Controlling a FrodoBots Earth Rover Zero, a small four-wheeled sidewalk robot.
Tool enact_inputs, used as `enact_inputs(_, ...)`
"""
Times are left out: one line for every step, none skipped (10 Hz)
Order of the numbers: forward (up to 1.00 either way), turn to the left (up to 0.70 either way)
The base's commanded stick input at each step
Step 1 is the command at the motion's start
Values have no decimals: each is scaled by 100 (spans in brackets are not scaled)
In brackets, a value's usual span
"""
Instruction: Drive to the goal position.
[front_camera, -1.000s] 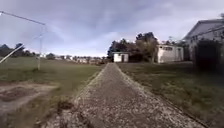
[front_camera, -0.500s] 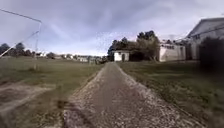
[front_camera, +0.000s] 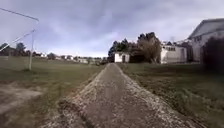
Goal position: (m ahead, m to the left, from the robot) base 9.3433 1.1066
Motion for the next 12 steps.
enact_inputs(85,-20)
enact_inputs(85,-34)
enact_inputs(85,-33)
enact_inputs(85,-15)
enact_inputs(85,0)
enact_inputs(85,0)
enact_inputs(85,0)
enact_inputs(85,0)
enact_inputs(85,0)
enact_inputs(85,0)
enact_inputs(85,0)
enact_inputs(85,0)
